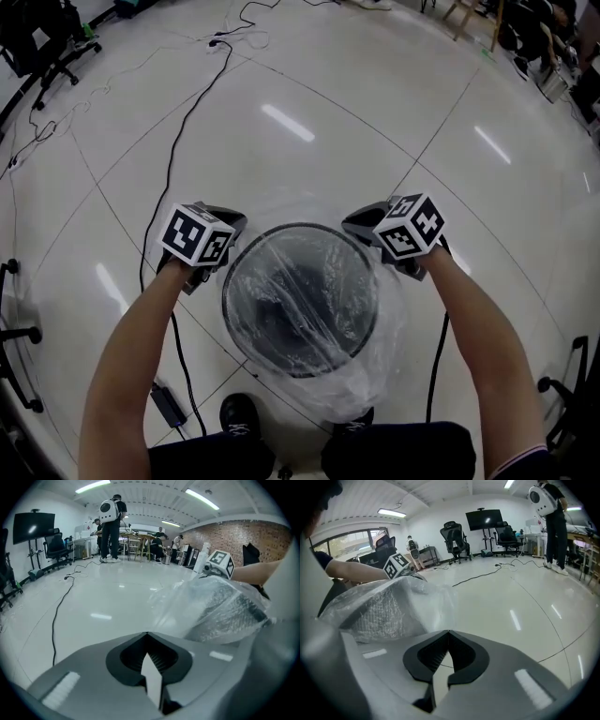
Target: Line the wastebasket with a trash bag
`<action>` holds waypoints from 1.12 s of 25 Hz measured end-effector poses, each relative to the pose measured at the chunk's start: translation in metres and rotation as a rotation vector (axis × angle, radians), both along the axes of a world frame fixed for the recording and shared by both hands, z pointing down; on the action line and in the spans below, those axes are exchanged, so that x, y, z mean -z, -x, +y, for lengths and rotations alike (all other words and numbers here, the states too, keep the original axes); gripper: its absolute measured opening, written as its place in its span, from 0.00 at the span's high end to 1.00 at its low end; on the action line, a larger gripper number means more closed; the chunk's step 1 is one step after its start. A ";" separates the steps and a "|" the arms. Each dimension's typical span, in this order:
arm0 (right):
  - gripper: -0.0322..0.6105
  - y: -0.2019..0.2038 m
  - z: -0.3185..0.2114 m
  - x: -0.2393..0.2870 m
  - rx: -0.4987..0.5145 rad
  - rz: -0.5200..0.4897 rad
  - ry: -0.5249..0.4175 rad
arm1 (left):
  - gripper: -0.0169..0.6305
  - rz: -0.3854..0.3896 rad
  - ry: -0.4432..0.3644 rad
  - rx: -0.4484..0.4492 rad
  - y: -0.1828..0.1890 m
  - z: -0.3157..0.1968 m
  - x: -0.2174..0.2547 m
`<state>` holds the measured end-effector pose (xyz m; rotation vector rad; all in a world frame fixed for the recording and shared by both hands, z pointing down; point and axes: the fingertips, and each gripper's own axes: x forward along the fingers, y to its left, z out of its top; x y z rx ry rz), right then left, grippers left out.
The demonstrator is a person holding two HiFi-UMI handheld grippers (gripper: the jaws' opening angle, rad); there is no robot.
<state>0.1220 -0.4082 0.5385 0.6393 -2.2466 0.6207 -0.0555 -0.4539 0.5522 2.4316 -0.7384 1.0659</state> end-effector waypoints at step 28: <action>0.95 0.006 0.003 -0.099 0.011 0.057 0.203 | 0.96 -0.107 0.143 0.023 0.019 -0.001 -0.101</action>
